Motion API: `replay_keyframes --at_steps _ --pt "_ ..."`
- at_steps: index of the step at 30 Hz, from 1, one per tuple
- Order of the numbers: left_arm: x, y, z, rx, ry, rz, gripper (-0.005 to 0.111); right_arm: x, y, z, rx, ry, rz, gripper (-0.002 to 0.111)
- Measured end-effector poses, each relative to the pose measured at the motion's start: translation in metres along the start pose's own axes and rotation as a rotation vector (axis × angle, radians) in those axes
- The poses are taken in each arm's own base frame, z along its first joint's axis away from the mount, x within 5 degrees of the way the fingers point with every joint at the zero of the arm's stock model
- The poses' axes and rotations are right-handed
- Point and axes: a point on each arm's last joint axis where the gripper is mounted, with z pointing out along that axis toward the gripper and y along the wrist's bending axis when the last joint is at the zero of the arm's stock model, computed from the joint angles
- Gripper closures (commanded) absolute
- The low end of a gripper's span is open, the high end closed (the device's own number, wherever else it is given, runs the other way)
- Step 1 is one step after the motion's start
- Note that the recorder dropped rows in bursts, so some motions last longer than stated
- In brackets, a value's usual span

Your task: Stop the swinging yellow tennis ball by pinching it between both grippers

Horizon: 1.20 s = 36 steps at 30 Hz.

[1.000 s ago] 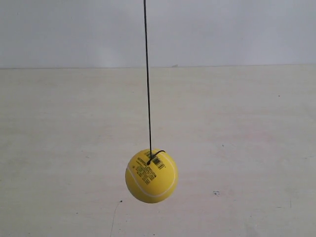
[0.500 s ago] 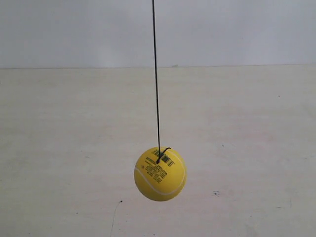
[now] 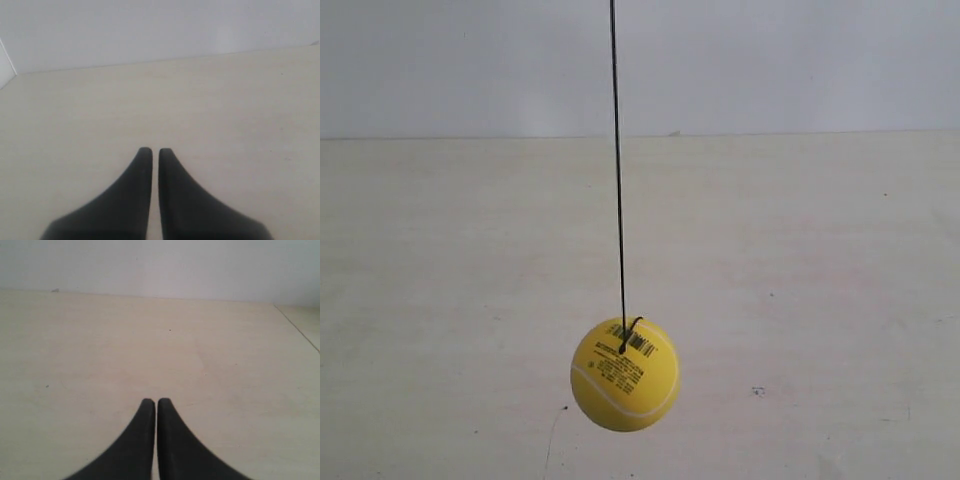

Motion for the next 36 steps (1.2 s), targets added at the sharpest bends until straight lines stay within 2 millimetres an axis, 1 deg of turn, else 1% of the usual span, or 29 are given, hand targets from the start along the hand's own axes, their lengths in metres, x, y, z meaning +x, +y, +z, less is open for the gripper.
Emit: replay_keyframes --at_steps 5,12,36 --pt "0.0000 0.0000 0.0000 0.000 0.000 0.000 0.102 0.0013 -0.0001 0.0000 0.001 0.015 -0.026 0.108" --pt "0.0000 0.0000 0.0000 0.000 0.000 0.000 0.102 0.0015 -0.0001 0.0000 0.001 0.016 0.007 0.108" --pt "0.0000 0.0000 0.0000 0.000 0.000 0.000 0.102 0.0015 -0.0001 0.0000 0.001 0.016 0.013 0.108"
